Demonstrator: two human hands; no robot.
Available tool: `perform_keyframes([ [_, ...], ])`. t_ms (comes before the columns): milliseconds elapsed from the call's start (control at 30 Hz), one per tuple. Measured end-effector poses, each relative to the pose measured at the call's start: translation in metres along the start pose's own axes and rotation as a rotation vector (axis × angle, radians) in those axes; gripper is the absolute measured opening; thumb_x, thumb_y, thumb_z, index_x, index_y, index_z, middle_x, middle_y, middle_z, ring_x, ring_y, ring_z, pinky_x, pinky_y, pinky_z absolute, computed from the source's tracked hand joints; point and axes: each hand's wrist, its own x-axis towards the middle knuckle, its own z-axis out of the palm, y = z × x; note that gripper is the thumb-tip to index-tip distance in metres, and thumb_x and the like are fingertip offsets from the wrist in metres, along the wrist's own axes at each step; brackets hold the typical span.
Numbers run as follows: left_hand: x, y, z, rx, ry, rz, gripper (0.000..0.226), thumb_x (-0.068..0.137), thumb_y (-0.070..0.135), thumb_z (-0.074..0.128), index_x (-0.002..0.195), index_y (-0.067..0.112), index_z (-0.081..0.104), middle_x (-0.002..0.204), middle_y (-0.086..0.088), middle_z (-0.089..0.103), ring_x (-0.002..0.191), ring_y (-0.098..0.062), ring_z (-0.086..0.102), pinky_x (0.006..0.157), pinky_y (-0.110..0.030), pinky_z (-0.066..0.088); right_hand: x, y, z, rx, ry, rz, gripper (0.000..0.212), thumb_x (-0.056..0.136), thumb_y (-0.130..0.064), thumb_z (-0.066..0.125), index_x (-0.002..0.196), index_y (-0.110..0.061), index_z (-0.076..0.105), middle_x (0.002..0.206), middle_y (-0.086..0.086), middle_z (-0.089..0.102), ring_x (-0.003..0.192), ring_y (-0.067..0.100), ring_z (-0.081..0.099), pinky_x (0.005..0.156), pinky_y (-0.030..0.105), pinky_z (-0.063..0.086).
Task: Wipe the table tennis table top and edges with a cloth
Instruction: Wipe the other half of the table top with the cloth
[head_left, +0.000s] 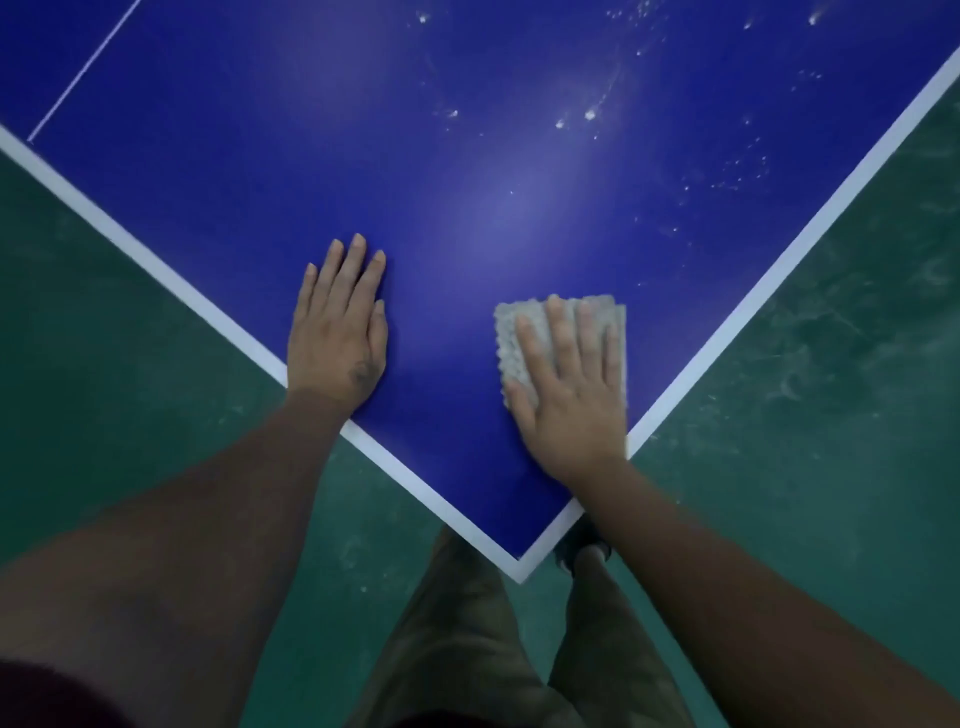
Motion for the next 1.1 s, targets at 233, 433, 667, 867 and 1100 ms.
perform_keyframes([
  [233, -0.053, 0.083, 0.019, -0.092, 0.088, -0.474, 0.053, 0.118, 0.027, 0.029, 0.167, 0.007, 0.035, 0.178, -0.008, 0.026, 0.167, -0.028, 0.016, 0.136, -0.049, 0.011, -0.084, 0.006, 0.013, 0.065, -0.069, -0.442, 0.066, 0.112, -0.050, 0.040, 0.170, -0.024, 0.024, 0.178, 0.007, 0.015, 0.165, 0.033, 0.009, 0.131, 0.060, 0.017],
  [433, -0.064, 0.161, 0.034, -0.052, 0.077, -0.777, 0.062, 0.116, 0.039, 0.021, 0.172, 0.013, 0.021, 0.181, -0.004, 0.014, 0.168, -0.025, 0.006, 0.136, -0.050, 0.006, -0.049, 0.108, -0.010, -0.041, -0.064, -0.353, 0.065, 0.111, -0.050, 0.036, 0.170, -0.024, 0.024, 0.179, 0.007, 0.010, 0.166, 0.031, 0.005, 0.130, 0.061, 0.017],
  [667, -0.065, 0.158, 0.045, 0.011, 0.113, -0.776, 0.061, 0.115, 0.033, 0.026, 0.171, 0.011, 0.024, 0.181, -0.005, 0.017, 0.168, -0.026, 0.009, 0.136, -0.050, 0.006, 0.050, 0.032, -0.008, -0.006, 0.024, -0.486, 0.066, 0.110, -0.054, 0.039, 0.169, -0.026, 0.029, 0.179, 0.006, 0.015, 0.166, 0.032, 0.009, 0.131, 0.059, 0.013],
  [867, -0.066, 0.156, 0.047, 0.020, 0.142, -0.768, 0.059, 0.115, 0.030, 0.029, 0.170, 0.010, 0.027, 0.180, -0.006, 0.019, 0.168, -0.025, 0.010, 0.137, -0.050, 0.008, 0.093, 0.009, -0.011, -0.002, 0.022, -0.616, 0.060, 0.114, -0.053, 0.028, 0.169, -0.029, 0.029, 0.178, 0.004, 0.018, 0.165, 0.029, 0.012, 0.132, 0.054, 0.010],
  [1100, -0.063, 0.160, 0.042, 0.002, 0.153, -0.768, 0.059, 0.115, 0.031, 0.029, 0.170, 0.010, 0.029, 0.180, -0.006, 0.019, 0.168, -0.026, 0.010, 0.136, -0.051, 0.008, 0.075, 0.170, -0.043, -0.087, 0.056, -0.251, 0.060, 0.113, -0.048, 0.030, 0.169, -0.027, 0.029, 0.179, 0.005, 0.017, 0.165, 0.032, 0.011, 0.132, 0.059, 0.009],
])
